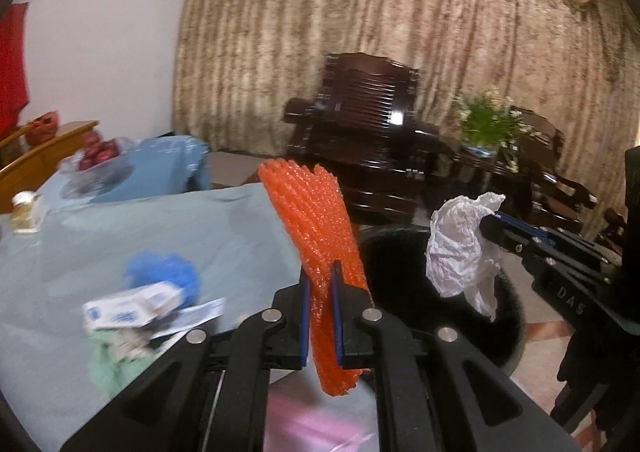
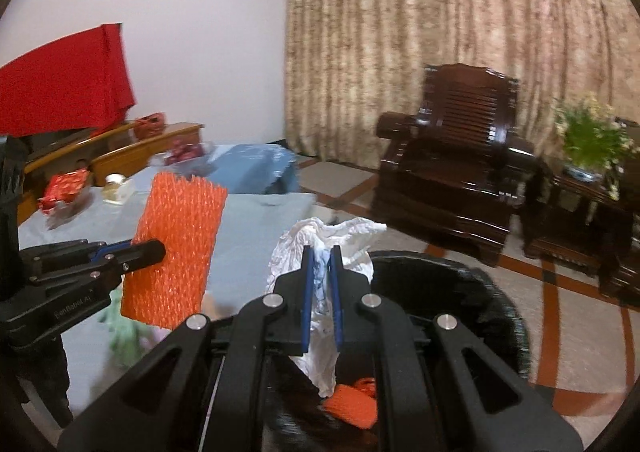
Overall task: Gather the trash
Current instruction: 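Carry both items over the black trash bin and open both tools, then move both open tools back to the trash pile on the table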
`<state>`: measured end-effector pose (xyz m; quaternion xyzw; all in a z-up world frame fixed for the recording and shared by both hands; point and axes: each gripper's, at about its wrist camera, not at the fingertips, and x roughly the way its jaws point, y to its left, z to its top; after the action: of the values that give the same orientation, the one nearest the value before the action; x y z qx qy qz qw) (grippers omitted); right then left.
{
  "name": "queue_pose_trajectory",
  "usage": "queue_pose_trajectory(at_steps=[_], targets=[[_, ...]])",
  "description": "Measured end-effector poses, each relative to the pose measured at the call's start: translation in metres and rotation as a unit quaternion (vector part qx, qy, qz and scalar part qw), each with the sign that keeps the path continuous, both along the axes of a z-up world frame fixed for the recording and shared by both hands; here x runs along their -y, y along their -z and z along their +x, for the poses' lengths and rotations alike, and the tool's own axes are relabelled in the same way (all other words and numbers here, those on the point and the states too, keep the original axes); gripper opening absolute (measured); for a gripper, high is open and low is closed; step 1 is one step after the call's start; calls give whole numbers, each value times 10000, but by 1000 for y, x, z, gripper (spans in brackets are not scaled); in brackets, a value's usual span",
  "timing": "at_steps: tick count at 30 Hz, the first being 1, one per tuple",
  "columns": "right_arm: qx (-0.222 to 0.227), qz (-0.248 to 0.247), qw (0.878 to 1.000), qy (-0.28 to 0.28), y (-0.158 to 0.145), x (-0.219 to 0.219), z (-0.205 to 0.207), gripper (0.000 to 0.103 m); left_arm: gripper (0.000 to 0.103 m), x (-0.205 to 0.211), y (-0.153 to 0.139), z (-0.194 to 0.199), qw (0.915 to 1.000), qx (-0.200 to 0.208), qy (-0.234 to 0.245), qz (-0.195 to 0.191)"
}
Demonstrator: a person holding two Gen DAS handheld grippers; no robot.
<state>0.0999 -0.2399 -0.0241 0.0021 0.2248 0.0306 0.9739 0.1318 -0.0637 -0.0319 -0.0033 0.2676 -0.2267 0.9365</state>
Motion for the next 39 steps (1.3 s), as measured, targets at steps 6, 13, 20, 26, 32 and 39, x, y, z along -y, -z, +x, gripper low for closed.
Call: queue_pose_trajectory(at_steps=[6,13,20,26,32,39], targets=[[-187,-21,9988,442,16,45,7,7,9,58,3,18,9988,-25,489,-4],[-355,-45,9967,724,33,74,13,8,10,99,16,32,9965,-170,813,72],[-497,-32,9929,1080,50,90,9,33,43,99,23,32,9960,-229,849,123],[-400,3,9905,1318,53,89,-1,88,77,79,19,29,9983,-151,544,143],[-271,158,9924,1193,44,69,-6,95,88,46,12,21,9997,-66,185,130],[-203,278,9968,720,33,26,-1,96,90,-13,11,5,9992,-64,-342,171]])
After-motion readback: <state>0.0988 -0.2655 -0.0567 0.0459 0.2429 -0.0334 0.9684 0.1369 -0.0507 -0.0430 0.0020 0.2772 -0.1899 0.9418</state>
